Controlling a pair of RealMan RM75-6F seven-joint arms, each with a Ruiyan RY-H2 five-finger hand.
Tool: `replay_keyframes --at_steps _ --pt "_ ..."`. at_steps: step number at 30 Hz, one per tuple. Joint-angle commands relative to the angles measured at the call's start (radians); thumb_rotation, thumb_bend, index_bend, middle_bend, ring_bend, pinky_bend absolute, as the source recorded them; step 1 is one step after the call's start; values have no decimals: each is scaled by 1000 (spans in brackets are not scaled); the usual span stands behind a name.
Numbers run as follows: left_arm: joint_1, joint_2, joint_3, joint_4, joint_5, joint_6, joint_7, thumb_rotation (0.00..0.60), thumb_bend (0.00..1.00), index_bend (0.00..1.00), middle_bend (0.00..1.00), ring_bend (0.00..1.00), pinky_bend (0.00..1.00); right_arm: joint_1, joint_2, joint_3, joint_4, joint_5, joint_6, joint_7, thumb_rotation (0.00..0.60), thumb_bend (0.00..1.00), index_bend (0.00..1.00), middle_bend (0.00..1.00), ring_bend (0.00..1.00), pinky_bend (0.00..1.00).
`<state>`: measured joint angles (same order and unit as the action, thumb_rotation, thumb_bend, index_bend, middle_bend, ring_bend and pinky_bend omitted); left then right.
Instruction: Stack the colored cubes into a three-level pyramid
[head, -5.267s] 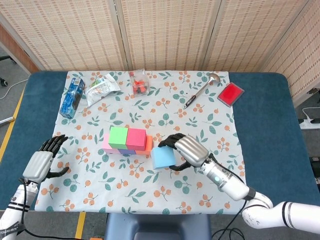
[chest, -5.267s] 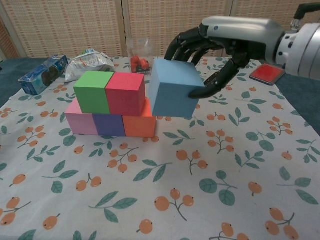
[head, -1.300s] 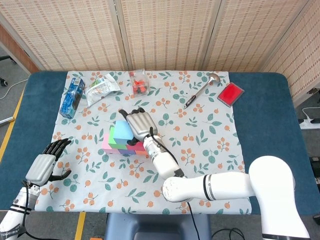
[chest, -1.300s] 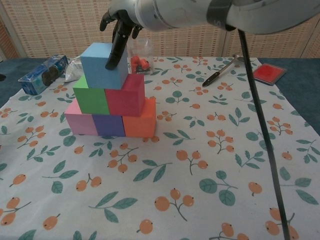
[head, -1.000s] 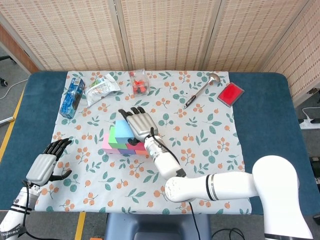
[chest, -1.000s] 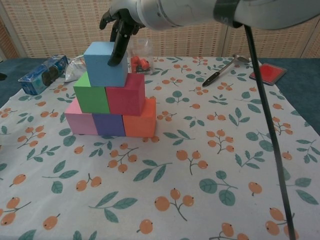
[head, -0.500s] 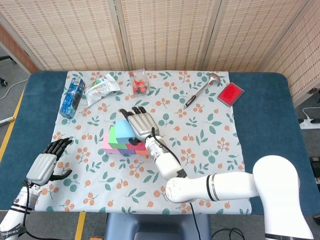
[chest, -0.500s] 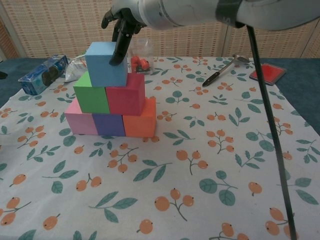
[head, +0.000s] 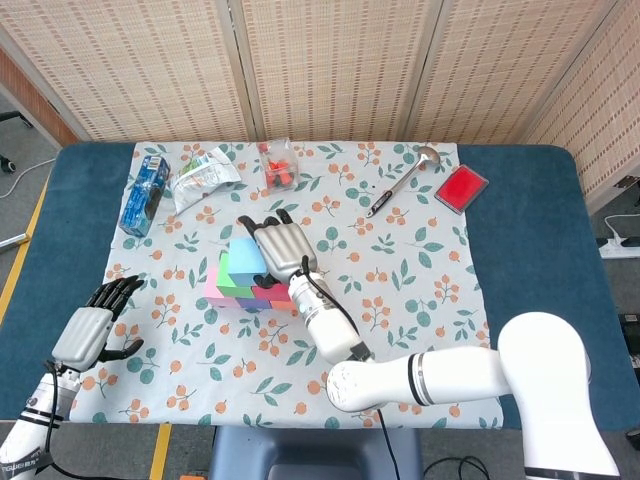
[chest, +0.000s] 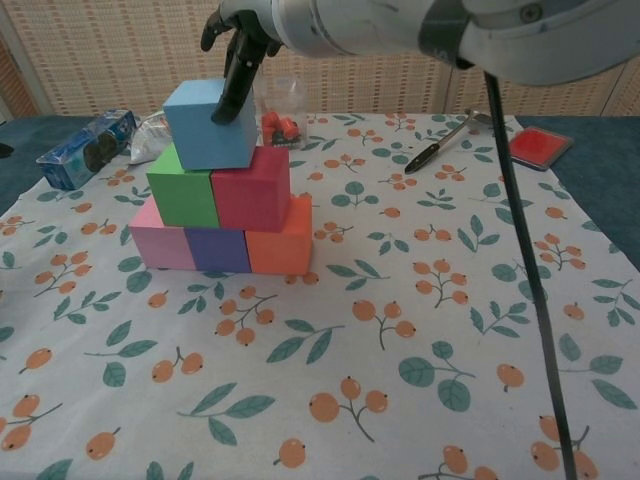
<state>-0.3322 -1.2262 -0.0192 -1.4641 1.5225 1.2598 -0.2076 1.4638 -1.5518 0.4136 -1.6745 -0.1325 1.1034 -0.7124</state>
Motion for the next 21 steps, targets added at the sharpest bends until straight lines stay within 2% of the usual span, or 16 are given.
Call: replay_keyframes --at_steps 1,21 --pt "0 0 0 1 0 0 -1 600 250 70 26 0 90 -2 -6 1 -2 -6 10 0 600 185 102 320 154 0" --pt "-2 -11 13 34 17 -5 -45 600 251 70 25 0 90 -34 -79 25 -12 -65 121 -14 600 184 78 320 154 0"
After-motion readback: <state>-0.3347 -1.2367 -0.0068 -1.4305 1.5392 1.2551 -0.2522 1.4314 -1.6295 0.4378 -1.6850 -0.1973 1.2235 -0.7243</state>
